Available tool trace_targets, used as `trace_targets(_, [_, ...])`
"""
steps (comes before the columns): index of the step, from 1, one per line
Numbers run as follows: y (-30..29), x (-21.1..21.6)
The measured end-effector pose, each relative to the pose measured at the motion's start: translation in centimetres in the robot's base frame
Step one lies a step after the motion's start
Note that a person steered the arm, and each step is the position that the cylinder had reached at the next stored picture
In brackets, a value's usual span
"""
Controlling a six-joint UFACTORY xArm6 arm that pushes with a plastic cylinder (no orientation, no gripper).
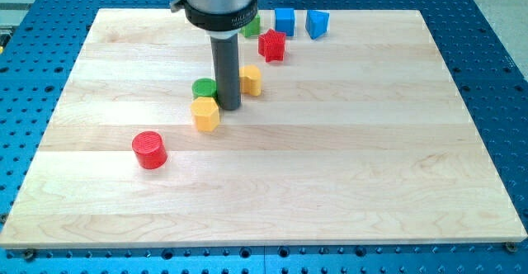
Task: Move the hexagon to the bottom left of the heart
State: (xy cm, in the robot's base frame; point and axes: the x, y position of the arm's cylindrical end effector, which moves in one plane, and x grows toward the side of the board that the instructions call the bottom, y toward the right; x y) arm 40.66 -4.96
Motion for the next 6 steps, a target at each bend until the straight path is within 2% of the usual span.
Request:
trace_targets(1, [0.1,-3.1])
trace_targets(3, [5.1,-2.7])
trace_targets(5, [0.1,5.4])
trace_targets(6, [-4.3,10.3])
